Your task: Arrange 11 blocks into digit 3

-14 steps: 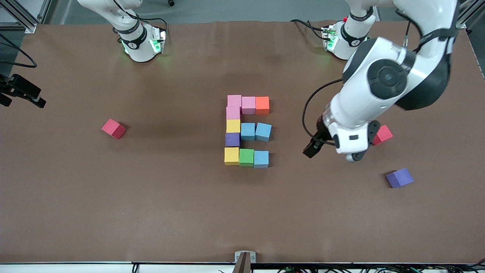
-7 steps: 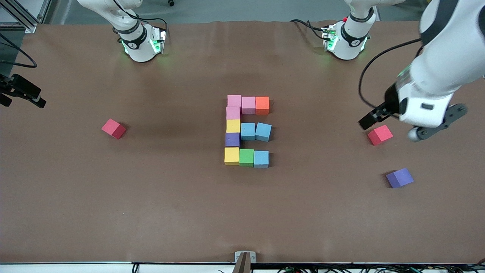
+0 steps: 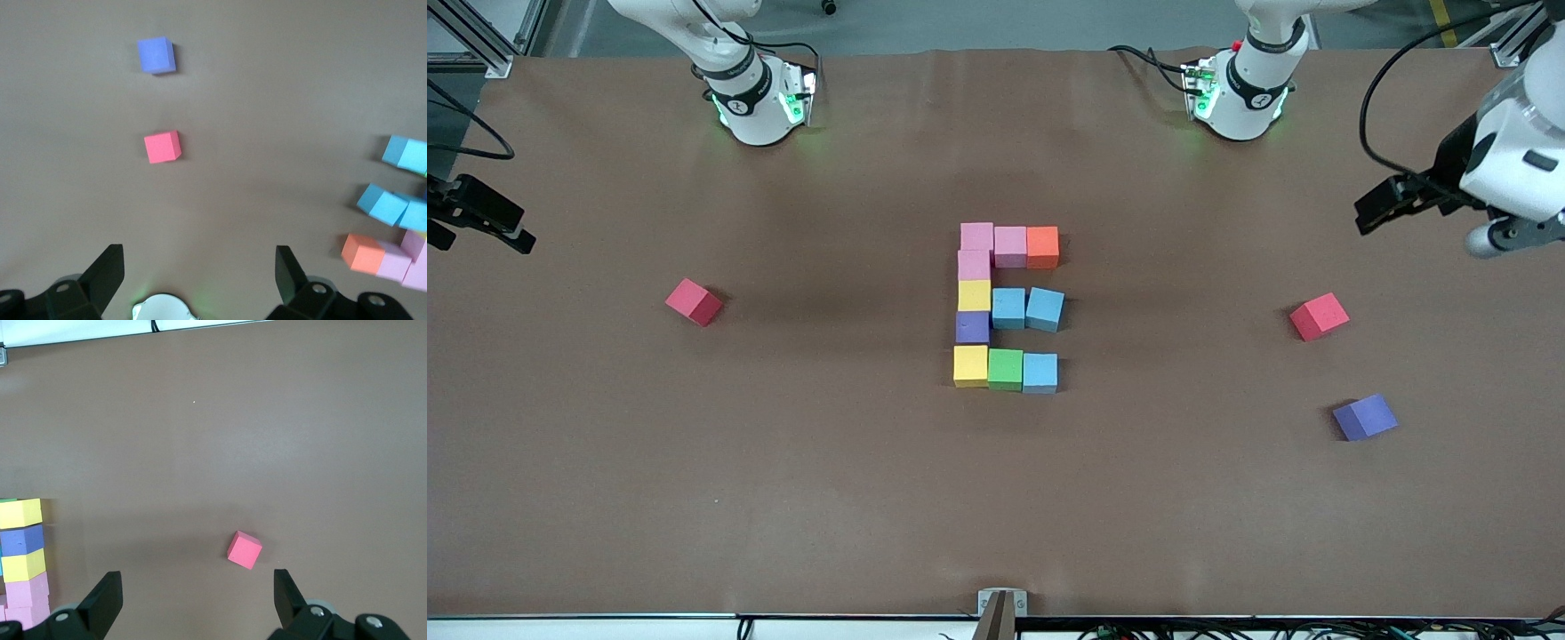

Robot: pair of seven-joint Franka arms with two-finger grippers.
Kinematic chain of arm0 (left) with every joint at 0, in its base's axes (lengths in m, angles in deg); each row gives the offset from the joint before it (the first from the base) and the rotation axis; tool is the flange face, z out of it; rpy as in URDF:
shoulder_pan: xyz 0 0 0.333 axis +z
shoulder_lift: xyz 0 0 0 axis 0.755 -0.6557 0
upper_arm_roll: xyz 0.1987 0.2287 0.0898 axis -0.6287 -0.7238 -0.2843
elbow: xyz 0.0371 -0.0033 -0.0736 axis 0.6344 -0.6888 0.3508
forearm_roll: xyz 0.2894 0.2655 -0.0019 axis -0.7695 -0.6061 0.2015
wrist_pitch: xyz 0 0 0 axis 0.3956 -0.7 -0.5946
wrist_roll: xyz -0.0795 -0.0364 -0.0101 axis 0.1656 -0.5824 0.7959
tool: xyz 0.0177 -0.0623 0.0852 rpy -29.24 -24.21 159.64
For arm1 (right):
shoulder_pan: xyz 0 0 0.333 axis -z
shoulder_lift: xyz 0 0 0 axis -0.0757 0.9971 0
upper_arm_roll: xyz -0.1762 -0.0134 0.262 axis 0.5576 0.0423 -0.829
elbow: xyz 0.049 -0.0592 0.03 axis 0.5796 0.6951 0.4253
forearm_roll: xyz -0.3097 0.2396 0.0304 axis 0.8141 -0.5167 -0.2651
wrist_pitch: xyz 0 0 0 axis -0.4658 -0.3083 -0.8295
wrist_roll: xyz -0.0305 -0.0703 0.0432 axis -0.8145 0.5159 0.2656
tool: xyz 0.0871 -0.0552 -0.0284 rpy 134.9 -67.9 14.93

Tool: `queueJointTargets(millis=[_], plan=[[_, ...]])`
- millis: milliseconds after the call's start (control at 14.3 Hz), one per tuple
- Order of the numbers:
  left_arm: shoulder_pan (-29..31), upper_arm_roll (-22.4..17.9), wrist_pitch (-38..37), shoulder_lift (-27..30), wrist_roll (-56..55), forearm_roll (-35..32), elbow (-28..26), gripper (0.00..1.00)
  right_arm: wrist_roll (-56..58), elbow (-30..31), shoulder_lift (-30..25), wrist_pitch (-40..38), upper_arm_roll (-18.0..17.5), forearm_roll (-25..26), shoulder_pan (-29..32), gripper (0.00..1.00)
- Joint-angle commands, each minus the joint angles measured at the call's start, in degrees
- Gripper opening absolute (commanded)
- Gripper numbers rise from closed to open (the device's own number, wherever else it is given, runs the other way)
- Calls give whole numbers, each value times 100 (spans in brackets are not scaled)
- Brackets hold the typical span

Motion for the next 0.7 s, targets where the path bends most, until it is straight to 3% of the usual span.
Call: queueJointTargets(millis=[0,209,628], plan=[[-442,-517,290,871,367,159,-1012,100,-31,-64,34,-16,-13,21,-9,100],[-461,-501,491,1206,385,159,-1425,100,-31,-64,34,-7,-13,21,-9,100],[-460,-518,510,1146,420,159,-1172,100,-31,-64,34,-7,-13,21,-9,100]])
